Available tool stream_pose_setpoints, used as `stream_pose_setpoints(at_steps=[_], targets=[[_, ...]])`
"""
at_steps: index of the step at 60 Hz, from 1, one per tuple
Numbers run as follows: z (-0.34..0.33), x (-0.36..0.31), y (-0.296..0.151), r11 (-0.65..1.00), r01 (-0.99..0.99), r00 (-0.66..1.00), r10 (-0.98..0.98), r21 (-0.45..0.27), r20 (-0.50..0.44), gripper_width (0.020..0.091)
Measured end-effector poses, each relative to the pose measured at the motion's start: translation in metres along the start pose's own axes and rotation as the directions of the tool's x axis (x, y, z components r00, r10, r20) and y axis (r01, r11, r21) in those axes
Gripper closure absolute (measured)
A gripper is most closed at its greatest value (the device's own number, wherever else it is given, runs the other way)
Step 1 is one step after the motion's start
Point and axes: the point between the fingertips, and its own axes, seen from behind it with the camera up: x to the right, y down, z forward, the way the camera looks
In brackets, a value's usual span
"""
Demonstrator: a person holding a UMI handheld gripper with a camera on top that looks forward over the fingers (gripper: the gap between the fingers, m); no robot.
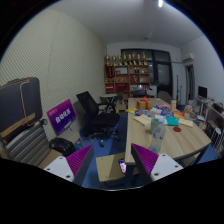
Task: Pour water
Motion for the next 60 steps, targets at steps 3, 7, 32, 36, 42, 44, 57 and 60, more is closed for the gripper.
stream_pose_setpoints(at_steps=[3, 7, 32, 36, 42, 44, 57, 60], targets=[[-0.005, 0.008, -0.001, 1.0, -0.003, 1.0, 0.003, 0.005, -0.014, 0.0275], [-0.002, 0.007, -0.001, 1.0, -0.004, 1.0, 0.005, 0.016, -0.03, 0.0274], [0.05, 0.115, 0.027, 0.999, 0.013, 0.991, -0.008, 0.036, -0.132, 0.0276], [0.073, 0.148, 0.03, 0.998, 0.021, 0.988, -0.013, 0.053, -0.152, 0.0275], [0.113, 0.192, 0.036, 0.997, 0.035, 0.986, -0.023, 0.072, -0.167, 0.0277], [0.127, 0.203, 0.039, 0.997, 0.039, 0.985, -0.026, 0.074, -0.169, 0.0277], [0.217, 0.246, 0.05, 0.994, 0.051, 0.983, -0.034, 0.091, -0.178, 0.0274], [0.235, 0.257, 0.046, 0.992, 0.063, 0.981, -0.042, 0.109, -0.19, 0.0271]])
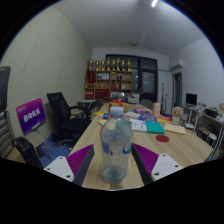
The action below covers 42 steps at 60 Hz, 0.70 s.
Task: Pour water
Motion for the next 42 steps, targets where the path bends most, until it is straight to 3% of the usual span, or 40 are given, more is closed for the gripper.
stream_pose_setpoints(at_steps=[10, 13, 24, 34, 42], targets=[[0.05, 0.012, -0.011, 0.998, -0.032, 0.999, 0.033, 0.052, -0.006, 0.0279], [0.061, 0.012, -0.003, 0.999, -0.027, 1.0, 0.027, 0.026, 0.004, 0.0471], [0.076, 0.018, -0.008, 0.999, -0.006, 1.0, 0.004, 0.049, 0.024, 0.0534], [0.086, -0.005, -0.01, 0.998, -0.051, 0.994, 0.055, -0.037, 0.098, 0.0604], [0.104, -0.051, -0.053, 0.923, -0.356, 0.885, 0.383, -0.147, 0.263, 0.0633]])
